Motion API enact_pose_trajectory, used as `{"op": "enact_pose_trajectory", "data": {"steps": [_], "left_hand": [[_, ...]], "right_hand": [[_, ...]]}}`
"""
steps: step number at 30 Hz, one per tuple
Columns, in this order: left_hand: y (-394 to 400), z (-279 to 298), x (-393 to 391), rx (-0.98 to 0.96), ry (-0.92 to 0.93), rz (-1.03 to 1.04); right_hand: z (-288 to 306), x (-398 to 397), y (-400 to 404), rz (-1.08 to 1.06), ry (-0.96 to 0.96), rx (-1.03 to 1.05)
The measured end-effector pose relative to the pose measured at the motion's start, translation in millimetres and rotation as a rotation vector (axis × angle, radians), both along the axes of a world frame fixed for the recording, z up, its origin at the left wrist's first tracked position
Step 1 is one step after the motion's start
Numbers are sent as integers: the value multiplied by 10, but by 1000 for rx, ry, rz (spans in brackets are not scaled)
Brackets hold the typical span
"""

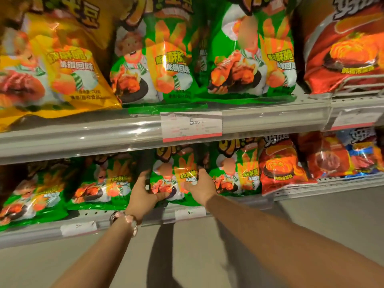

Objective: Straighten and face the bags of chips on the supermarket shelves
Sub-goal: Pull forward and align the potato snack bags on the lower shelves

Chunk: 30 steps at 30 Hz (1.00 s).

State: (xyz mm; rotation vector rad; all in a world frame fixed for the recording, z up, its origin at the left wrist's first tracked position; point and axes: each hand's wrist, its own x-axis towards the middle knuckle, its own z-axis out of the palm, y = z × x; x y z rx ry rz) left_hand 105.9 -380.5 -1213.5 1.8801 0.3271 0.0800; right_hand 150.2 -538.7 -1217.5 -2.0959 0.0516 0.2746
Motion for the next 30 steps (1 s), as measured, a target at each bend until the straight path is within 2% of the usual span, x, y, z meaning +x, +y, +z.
{"op": "enact_pose_trajectory", "data": {"steps": [9,13,17,20,24,30], "left_hand": [[-174,-62,27,128,53,139],[-339,30,48,310,34,201],[-663,162,8,505,-61,233],[-1022,258,-8,460,-164,209],[-1647,408,10,363,-260,187],[-2642,581,201,206,-231,135]], "right_hand": [[4,108,-67,87,-28,-92],[130,84,-210,195,-61,-109],[352,-67,-590,261,-192,34],[486,-192,-1066,273,-310,148],[591,-178,-1879,187,-489,63],[611,17,-3099,10,-515,-13]]}}
